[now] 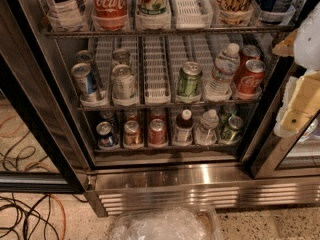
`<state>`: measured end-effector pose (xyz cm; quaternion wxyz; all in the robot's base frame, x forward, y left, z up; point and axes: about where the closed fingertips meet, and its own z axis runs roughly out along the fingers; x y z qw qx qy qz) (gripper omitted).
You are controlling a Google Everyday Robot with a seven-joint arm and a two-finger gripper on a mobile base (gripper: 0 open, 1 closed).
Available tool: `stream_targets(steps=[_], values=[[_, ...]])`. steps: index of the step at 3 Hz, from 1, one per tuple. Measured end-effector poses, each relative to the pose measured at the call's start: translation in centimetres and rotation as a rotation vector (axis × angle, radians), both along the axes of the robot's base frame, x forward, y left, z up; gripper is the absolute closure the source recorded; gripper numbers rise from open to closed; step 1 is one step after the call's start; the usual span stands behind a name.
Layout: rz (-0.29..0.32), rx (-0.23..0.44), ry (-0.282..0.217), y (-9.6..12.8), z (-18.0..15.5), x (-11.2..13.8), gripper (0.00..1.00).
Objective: Pick green can from bottom shelf of fridge
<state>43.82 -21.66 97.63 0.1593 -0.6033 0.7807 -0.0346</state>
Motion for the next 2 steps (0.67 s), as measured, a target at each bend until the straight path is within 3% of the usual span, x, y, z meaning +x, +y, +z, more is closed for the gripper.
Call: stream_targets(steps=[2], values=[[-0.019, 0.016, -0.032, 0.35, -0.15, 0.08, 0.0]])
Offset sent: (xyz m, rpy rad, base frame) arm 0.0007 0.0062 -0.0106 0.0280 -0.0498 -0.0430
